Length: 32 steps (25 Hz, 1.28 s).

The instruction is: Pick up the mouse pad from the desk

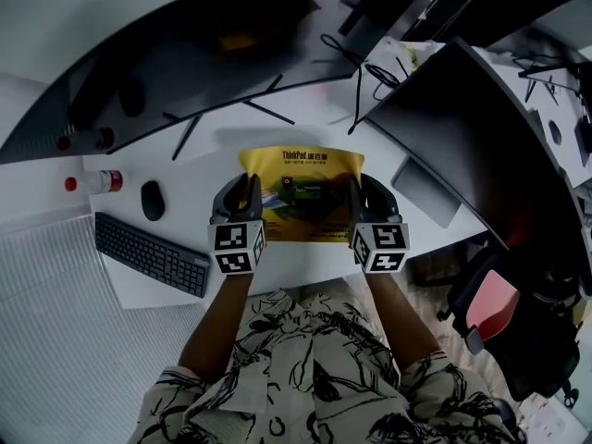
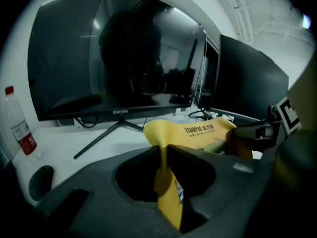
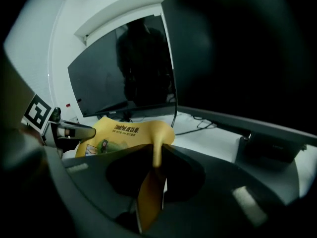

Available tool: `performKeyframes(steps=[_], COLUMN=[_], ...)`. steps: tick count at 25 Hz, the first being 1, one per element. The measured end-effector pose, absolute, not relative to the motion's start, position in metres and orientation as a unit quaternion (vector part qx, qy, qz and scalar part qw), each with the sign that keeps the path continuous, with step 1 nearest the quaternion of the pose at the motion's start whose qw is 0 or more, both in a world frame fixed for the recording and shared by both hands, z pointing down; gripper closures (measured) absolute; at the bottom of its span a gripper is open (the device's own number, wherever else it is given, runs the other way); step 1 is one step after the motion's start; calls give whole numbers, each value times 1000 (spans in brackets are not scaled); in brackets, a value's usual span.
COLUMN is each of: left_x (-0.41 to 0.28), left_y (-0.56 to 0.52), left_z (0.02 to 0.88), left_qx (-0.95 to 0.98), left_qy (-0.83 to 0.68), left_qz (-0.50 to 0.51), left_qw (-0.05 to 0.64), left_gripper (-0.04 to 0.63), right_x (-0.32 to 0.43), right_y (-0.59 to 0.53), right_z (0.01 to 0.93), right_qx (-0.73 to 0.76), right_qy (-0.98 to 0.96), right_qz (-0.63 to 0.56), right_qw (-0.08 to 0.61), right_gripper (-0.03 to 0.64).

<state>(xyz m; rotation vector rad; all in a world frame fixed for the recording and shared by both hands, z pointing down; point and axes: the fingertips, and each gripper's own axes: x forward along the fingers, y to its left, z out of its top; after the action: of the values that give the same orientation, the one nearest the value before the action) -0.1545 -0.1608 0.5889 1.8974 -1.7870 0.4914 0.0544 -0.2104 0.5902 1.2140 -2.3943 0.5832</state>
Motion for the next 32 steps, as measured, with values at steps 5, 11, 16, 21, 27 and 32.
performKeyframes(steps=[5, 11, 16, 21, 27, 32], left_x=[-161, -168, -174, -175, -181, -180], left_y=[-168, -170, -180, -185, -186, -187], left_z=[549, 503, 459, 408, 352, 318], left_qx=[704, 711, 719, 727, 732, 737], left_qy=[-663, -671, -674, -676, -678, -675], left_qz=[157, 134, 107, 75, 46, 33], left_qw=[203, 164, 131, 90, 47, 13], left_gripper=[525, 528, 529, 531, 531, 532], right_x=[48, 42, 39, 37, 33, 32], right_y=[-220, -224, -233, -239, -240, -243], right_z=[553, 506, 462, 406, 348, 316], right_qx=[435, 436, 438, 435, 432, 436], right_qy=[-867, -878, -885, -895, -901, -900], right_qz=[175, 145, 116, 75, 37, 16], right_qw=[167, 134, 105, 69, 35, 14], right_gripper=[543, 542, 542, 541, 541, 541])
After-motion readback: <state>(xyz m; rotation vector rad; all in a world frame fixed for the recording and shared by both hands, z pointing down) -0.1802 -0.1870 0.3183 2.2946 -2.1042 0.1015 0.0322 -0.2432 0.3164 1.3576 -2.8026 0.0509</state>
